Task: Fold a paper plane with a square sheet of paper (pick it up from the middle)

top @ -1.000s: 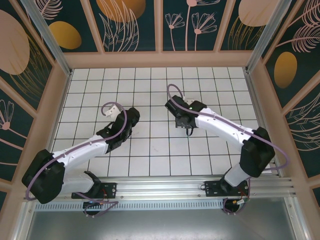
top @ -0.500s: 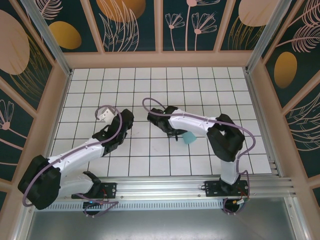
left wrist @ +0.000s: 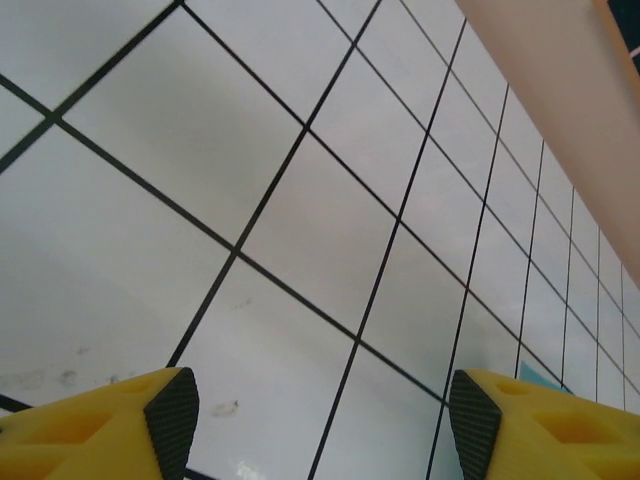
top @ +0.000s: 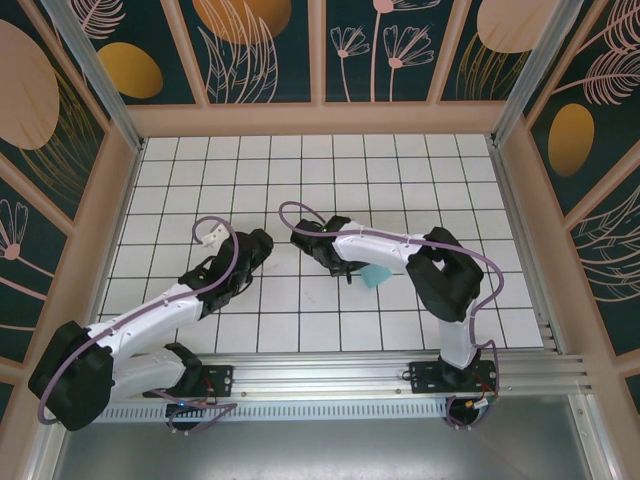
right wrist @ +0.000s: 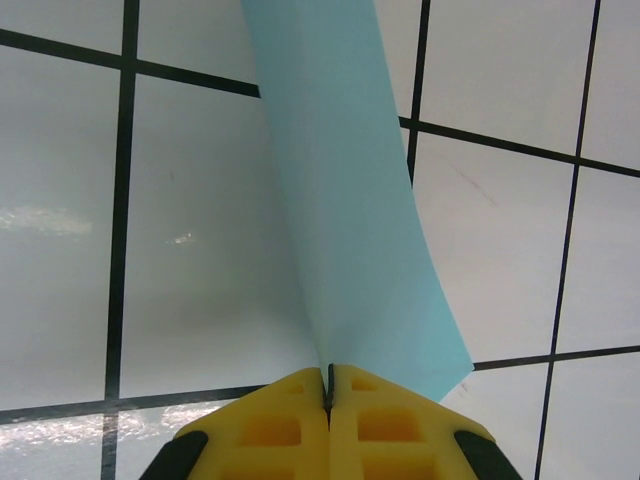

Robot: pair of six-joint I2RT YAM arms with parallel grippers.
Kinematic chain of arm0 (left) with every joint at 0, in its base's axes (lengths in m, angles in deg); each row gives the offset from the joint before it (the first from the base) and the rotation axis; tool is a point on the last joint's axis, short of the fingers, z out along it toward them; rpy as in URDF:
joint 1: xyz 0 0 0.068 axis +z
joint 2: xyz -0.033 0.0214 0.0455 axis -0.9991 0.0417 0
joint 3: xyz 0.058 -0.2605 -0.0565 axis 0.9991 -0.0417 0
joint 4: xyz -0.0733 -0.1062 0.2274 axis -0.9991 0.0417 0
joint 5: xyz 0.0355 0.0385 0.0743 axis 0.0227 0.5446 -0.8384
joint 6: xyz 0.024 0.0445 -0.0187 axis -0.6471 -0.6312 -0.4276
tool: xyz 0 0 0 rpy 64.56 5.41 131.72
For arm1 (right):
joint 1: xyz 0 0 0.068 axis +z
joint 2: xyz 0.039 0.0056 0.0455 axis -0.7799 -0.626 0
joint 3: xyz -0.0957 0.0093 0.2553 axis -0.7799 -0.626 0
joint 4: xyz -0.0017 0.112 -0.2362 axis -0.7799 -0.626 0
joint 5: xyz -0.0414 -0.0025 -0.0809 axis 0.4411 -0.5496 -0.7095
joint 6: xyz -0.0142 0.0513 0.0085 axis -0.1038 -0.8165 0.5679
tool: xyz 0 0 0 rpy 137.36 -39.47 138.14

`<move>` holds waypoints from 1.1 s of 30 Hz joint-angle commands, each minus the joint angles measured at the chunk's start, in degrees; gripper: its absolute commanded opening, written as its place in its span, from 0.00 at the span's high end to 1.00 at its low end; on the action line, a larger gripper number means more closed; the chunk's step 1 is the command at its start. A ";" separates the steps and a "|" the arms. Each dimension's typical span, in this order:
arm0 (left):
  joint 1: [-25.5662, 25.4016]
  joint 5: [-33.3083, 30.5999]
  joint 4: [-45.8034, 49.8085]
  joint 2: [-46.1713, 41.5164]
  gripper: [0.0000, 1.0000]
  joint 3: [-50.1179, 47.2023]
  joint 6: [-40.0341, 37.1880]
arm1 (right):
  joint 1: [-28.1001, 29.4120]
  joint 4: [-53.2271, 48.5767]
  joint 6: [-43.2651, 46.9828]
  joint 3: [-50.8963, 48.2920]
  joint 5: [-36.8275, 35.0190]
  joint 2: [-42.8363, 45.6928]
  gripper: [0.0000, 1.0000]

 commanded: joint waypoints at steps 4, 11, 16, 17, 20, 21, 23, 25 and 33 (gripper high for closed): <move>0.27 1.77 2.38 -1.47 0.30 -2.67 -0.20 | 0.16 0.74 0.53 -0.80 1.97 0.48 1.00; 0.34 -0.13 3.19 -3.29 0.29 -1.42 -1.33 | -0.19 6.67 -0.42 1.66 14.22 -2.36 0.98; 0.34 3.63 0.70 -2.73 0.28 -1.83 -2.91 | -0.51 11.26 -0.49 3.40 21.29 -3.13 0.93; 0.32 5.42 -0.97 -2.40 0.28 -1.92 -4.06 | -0.90 13.88 1.23 3.08 25.89 -2.42 0.91; 0.29 10.28 -3.94 -0.58 0.28 -1.32 -6.45 | -3.27 22.21 2.78 -1.14 37.35 3.57 0.72; 0.33 12.03 -4.77 0.43 0.28 -0.74 -7.39 | -4.58 25.93 2.98 -3.96 40.54 6.99 0.62; 0.34 15.43 -5.74 3.21 0.30 0.93 -8.30 | -7.60 32.03 3.19 -9.79 46.33 13.62 0.55; 0.17 20.73 -8.32 7.25 0.34 3.12 -9.75 | -11.73 36.76 3.56 -15.55 50.20 19.26 0.50; -3.73 25.94 -4.53 25.36 0.46 16.30 -11.66 | -27.13 43.06 8.44 -25.64 61.58 20.25 0.55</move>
